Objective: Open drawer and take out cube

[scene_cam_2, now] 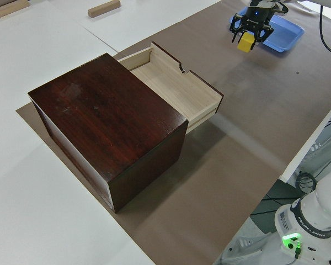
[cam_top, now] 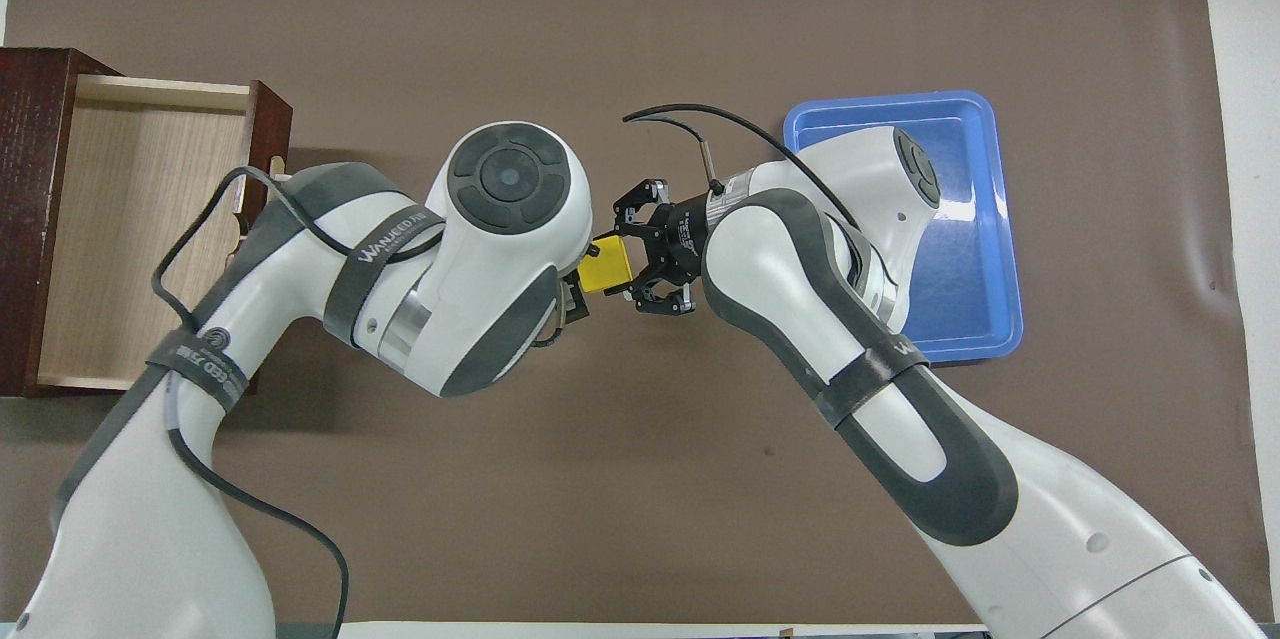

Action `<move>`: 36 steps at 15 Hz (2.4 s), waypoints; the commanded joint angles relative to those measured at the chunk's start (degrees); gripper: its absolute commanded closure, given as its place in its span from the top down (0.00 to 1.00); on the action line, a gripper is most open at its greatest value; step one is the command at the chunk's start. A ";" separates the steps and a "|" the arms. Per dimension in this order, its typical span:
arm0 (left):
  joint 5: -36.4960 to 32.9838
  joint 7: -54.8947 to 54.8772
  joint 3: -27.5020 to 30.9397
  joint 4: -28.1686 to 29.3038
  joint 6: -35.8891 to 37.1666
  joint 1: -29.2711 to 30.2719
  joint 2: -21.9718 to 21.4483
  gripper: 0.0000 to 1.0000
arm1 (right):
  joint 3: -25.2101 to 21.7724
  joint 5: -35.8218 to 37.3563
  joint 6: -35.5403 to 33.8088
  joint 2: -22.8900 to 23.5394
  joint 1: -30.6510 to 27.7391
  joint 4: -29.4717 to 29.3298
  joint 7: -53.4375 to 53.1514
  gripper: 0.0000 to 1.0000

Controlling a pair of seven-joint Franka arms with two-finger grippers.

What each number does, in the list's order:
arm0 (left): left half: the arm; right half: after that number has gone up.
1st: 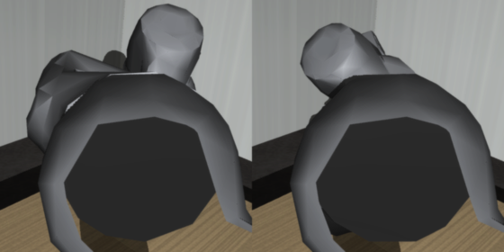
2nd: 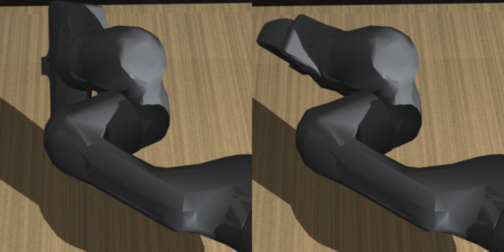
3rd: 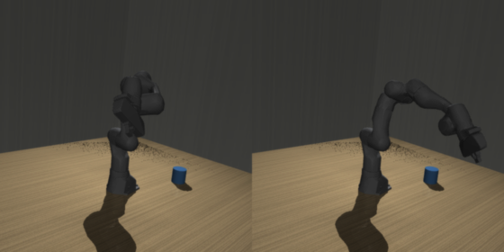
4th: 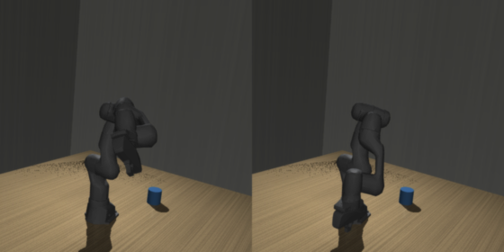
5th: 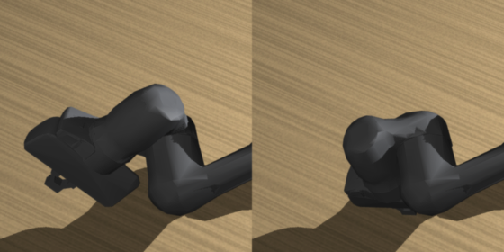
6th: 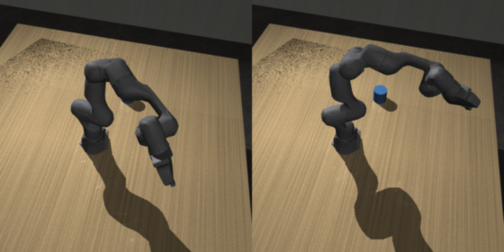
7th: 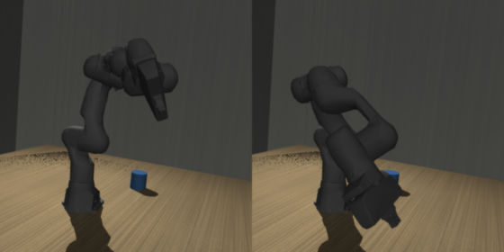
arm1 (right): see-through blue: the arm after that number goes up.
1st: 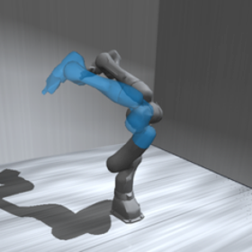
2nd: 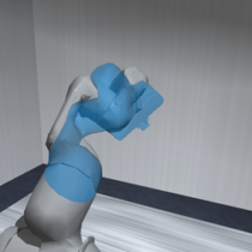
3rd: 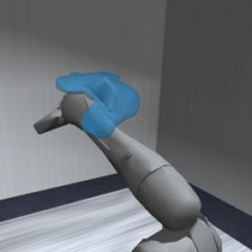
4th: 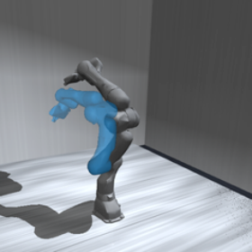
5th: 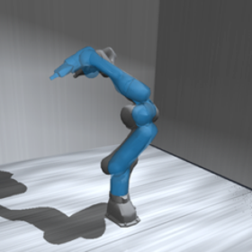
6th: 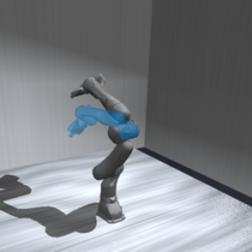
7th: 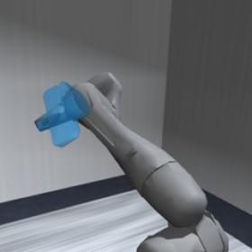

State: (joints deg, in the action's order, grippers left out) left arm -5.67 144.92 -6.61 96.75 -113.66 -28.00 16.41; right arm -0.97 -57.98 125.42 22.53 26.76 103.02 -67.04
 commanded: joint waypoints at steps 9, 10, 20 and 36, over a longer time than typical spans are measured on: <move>-3.19 -27.65 0.02 2.39 -1.21 19.99 -1.29 1.00 | -0.44 2.59 -14.83 1.38 -18.03 -5.28 -0.46 0.00; -4.51 -29.41 0.02 2.39 -1.74 21.04 -1.20 1.00 | -0.44 4.78 -16.86 1.55 -20.32 -6.33 -0.37 0.00; -7.16 -51.47 0.02 1.60 -2.18 33.69 -1.03 1.00 | -2.63 11.92 -17.84 0.77 -30.01 0.49 8.22 0.00; -6.55 -65.71 -1.38 1.42 -1.06 36.79 -3.48 1.00 | -3.16 9.46 -9.41 -2.23 -30.19 13.26 20.55 1.00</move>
State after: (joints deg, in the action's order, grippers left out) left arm -11.65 82.12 -7.74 97.64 -117.11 10.37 15.43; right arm -4.41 -47.54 114.83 22.14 -3.34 114.22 -47.77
